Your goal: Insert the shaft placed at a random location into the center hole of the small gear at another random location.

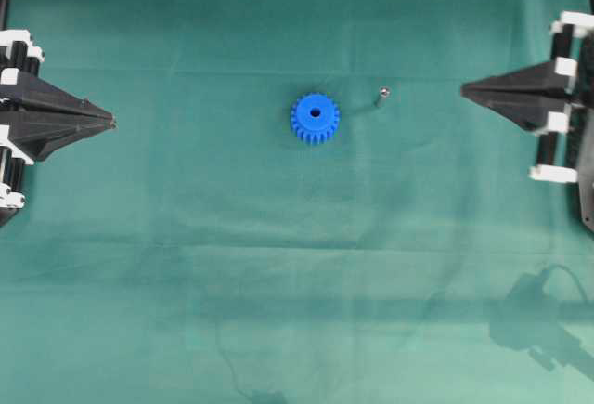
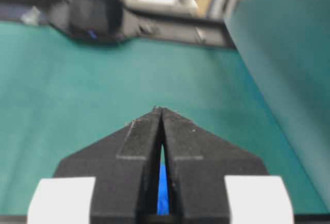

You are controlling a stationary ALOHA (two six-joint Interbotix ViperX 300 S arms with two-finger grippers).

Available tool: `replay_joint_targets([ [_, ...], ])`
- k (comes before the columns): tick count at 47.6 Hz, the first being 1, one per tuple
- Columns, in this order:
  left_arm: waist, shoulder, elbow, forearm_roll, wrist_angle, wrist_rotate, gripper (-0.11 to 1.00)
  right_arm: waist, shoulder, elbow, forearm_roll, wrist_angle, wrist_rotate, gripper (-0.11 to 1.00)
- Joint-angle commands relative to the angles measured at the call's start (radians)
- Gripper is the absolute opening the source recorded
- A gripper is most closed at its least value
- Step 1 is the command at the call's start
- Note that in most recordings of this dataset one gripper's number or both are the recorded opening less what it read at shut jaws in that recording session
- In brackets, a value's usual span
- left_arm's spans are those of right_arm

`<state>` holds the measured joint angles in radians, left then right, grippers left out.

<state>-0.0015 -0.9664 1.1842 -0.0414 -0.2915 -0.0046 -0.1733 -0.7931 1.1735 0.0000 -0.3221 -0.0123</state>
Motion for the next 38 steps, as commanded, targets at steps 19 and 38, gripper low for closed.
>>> replay_joint_targets([
  [19, -0.003, 0.006, -0.018, 0.0, -0.012, 0.0, -0.01, -0.153, 0.48, -0.02, 0.011, -0.288, 0.009, 0.76],
  [38, -0.003, 0.012, -0.014, -0.002, -0.012, -0.002, -0.01, -0.164, 0.834, -0.081, 0.02, -0.449, 0.055, 0.67],
])
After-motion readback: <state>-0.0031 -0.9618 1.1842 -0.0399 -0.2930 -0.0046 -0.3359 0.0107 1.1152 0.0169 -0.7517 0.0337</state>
